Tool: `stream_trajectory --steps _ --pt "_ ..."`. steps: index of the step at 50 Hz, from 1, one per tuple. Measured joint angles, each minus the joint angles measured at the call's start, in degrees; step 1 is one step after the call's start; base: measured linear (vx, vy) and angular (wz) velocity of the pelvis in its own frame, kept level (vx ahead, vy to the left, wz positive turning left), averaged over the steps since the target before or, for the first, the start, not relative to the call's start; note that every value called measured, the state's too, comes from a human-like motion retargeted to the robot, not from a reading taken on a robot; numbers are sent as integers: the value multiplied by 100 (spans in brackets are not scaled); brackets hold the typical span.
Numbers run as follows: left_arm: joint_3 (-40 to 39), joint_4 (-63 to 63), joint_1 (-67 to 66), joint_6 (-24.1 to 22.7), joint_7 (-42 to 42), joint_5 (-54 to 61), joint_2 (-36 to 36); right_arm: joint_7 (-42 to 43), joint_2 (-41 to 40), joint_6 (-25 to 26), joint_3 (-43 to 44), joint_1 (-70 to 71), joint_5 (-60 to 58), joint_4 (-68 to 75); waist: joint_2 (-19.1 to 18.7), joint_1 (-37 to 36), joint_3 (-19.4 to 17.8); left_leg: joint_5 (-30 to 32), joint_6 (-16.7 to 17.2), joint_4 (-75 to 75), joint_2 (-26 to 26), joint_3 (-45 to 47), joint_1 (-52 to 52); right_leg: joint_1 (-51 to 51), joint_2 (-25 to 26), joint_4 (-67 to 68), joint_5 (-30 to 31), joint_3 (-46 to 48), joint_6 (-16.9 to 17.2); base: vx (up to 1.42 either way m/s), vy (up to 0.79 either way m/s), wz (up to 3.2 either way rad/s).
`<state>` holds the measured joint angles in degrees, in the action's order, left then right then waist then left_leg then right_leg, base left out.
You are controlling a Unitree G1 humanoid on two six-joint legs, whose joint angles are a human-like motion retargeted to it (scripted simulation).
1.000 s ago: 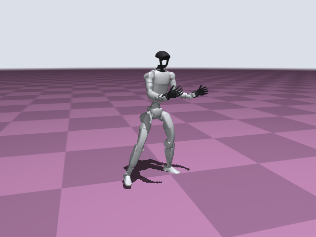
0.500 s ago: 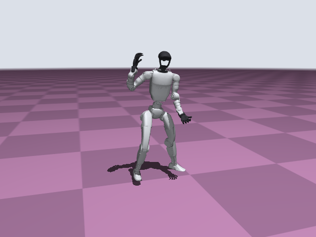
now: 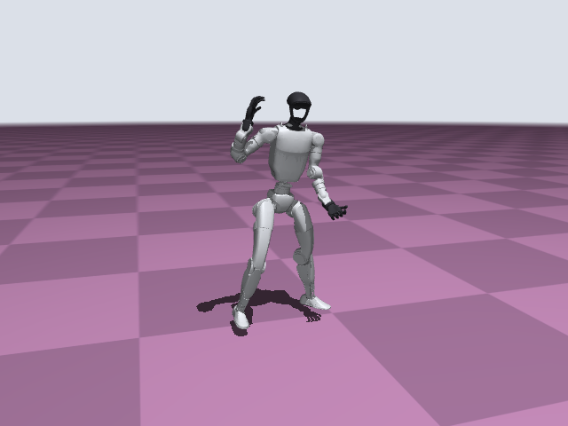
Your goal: Kungfu
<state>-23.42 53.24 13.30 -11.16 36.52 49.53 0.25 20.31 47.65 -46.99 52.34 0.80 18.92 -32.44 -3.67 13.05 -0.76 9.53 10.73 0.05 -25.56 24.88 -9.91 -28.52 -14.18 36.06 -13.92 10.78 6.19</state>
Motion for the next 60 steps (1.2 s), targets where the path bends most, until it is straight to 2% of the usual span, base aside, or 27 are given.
stream_trajectory --steps 6,10,12,15,18,20,22,25,27,30,32,33,35,37,38,40,43,45,47,49,53,55,56,57,58,60 --pt "-40 2 -73 -21 -23 -42 5 -34 36 -2 -105 42 -41 22 49 -86 -1 -64 28 24 32 -23 -55 -3 -26 -76 78 41 28 1 0 0" --pt "-59 36 -103 -22 -29 -121 51 -71 -12 -13 -210 74 -11 52 81 -157 -1 -481 287 218 83 -287 -136 -96 -25 -143 182 38 7 -1 1 -17" --pt "-100 72 -78 -21 -34 -210 75 -112 -20 -22 -302 126 7 104 264 -104 65 -898 427 428 547 -610 -350 -368 -411 -136 325 -99 101 -14 22 -11" --pt "-183 113 -126 -52 -65 -393 150 -214 52 -53 -570 248 -18 284 622 -109 62 -1648 427 892 1539 -1644 -499 -710 -956 -221 616 -458 262 -11 25 -85" --pt "-311 132 -372 -128 -117 -635 281 -371 293 -113 -1032 587 -240 787 869 -515 -59 -1895 427 1103 1984 -2412 -79 -942 -755 -444 933 -832 193 -6 7 -266" --pt "-415 153 -583 -146 -117 -760 392 -415 534 -201 -1412 968 -504 1279 1018 -729 -122 -1968 427 1003 1982 -1746 231 -1197 -565 -649 1236 -1165 192 -13 15 -291" --pt "-534 269 -875 -78 -46 -863 533 -243 857 -419 -1898 1391 -1118 1844 1050 -465 -85 -2068 427 1072 2033 -1540 323 -1285 -545 -832 1458 -1268 300 -6 18 -162" --pt "-786 651 -1207 86 125 -1118 754 1084 1604 -704 -2905 2342 -3547 2695 914 331 -19 -2200 427 1225 2081 -1718 320 -1238 -498 -1143 1706 -1318 489 -13 21 -72" --pt "-794 925 -1302 155 203 -1471 940 2528 2142 -313 -3228 2784 -5831 3072 980 412 -97 -2232 427 1220 2128 -1613 502 -1168 -338 -1373 1877 -1591 583 -11 12 -122" --pt "-600 1181 -1532 156 208 -2139 1239 4377 2864 797 -3437 3048 -8439 3636 1176 376 -16 -2273 427 1231 2269 -1675 721 -1122 -165 -1677 2093 -2002 729 -2 0 -119" --pt "-440 1252 -1631 116 191 -2523 1422 5211 3265 973 -3623 3241 -9057 4009 1285 411 -11 -2311 427 1223 2327 -1635 816 -1085 -100 -1839 2196 -2166 807 -9 -6 -79" --pt "-363 1286 -1655 94 185 -2705 1502 5530 3428 835 -3744 3366 -9229 4202 1332 443 -31 -2337 427 1202 2311 -1502 861 -1060 -73 -1920 2243 -2201 835 -16 -7 -54" --pt "-221 1358 -1689 50 187 -3050 1633 5826 3700 489 -3935 3592 -9453 4478 1389 630 -37 -2320 427 1160 2249 -1241 874 -1055 -188 -2051 2299 -1966 866 -22 -5 -29" --pt "-80 1466 -1663 16 169 -3391 1751 5839 3904 424 -4083 3841 -9586 4656 1407 764 -58 -2302 427 1215 2299 -1180 829 -1091 -285 -2137 2340 -1798 825 -24 4 -39" --pt "-9 1522 -1639 -4 146 -3566 1810 5818 3981 472 -4154 3961 -9598 4717 1406 821 -67 -2300 427 1243 2308 -1153 790 -1137 -341 -2124 2314 -1665 700 -25 4 -50" --pt "131 1620 -1598 -62 72 -3915 1920 5818 4081 546 -4287 4168 -9651 4759 1341 929 -35 -2288 427 1208 2232 -973 710 -1291 -659 -1966 2111 -792 282 -26 -4 -47" --pt "457 1780 -1513 -158 -71 -4395 2081 5773 4180 505 -4448 4382 -9762 4759 1101 1121 56 -2238 427 1094 2029 -805 581 -1533 -907 -1571 1871 -76 -272 -22 -20 -20" --pt "692 1883 -1434 -228 -204 -4763 2162 5586 4225 430 -4535 4508 -9834 4766 999 1240 119 -2117 427 1007 1981 -723 553 -1660 -1110 -1324 1982 252 -422 -18 -22 -5" --pt "911 1976 -1328 -324 -436 -5252 2254 5249 4224 291 -4640 4670 -9822 4766 958 1328 167 -1911 427 945 1912 -582 600 -1655 -1278 -1169 2230 636 -374 -16 -30 -12" --pt "1102 2026 -1271 -426 -783 -5716 2311 4984 4194 206 -4745 4820 -9761 4748 876 1368 279 -1566 427 826 1767 -452 682 -1799 -1219 -879 2006 822 -477 -11 -54 -48" --pt "1392 2174 -1218 -732 -1775 -6327 2318 4703 4089 99 -5101 5248 -9644 4602 815 1436 505 -344 427 738 1365 -269 996 -2101 -796 -236 1433 765 -811 -4 -78 -82" --pt "1593 2334 -1183 -836 -2222 -6378 2322 4652 4030 62 -5420 5552 -9650 4535 840 1442 589 546 427 810 1045 -361 1277 -1978 -326 54 839 673 -1004 14 -93 -114" --pt "1730 2451 -1132 -859 -2385 -6362 2337 4663 4004 43 -5596 5689 -9689 4528 827 1378 596 969 402 982 744 -531 1418 -1808 69 148 509 645 -1124 22 -117 -130" --pt "1875 2573 -1039 -874 -2550 -6363 2344 4679 3984 31 -5772 5836 -9739 4536 857 1310 605 1362 262 1222 522 -745 1499 -1642 390 217 231 568 -1210 23 -117 -121" --pt "2035 2704 -860 -873 -2721 -6397 2335 4706 3976 33 -5949 6003 -9810 4573 970 1232 617 1695 -111 1598 461 -1047 1461 -1485 562 236 58 391 -1229 23 -96 -129" --pt "2252 2929 -427 -797 -3105 -6641 2252 4765 3910 16 -6246 6307 -9944 4667 1114 867 595 2047 -635 2748 529 -2158 1171 -1143 1085 191 -144 3 -1286 24 -76 -184"
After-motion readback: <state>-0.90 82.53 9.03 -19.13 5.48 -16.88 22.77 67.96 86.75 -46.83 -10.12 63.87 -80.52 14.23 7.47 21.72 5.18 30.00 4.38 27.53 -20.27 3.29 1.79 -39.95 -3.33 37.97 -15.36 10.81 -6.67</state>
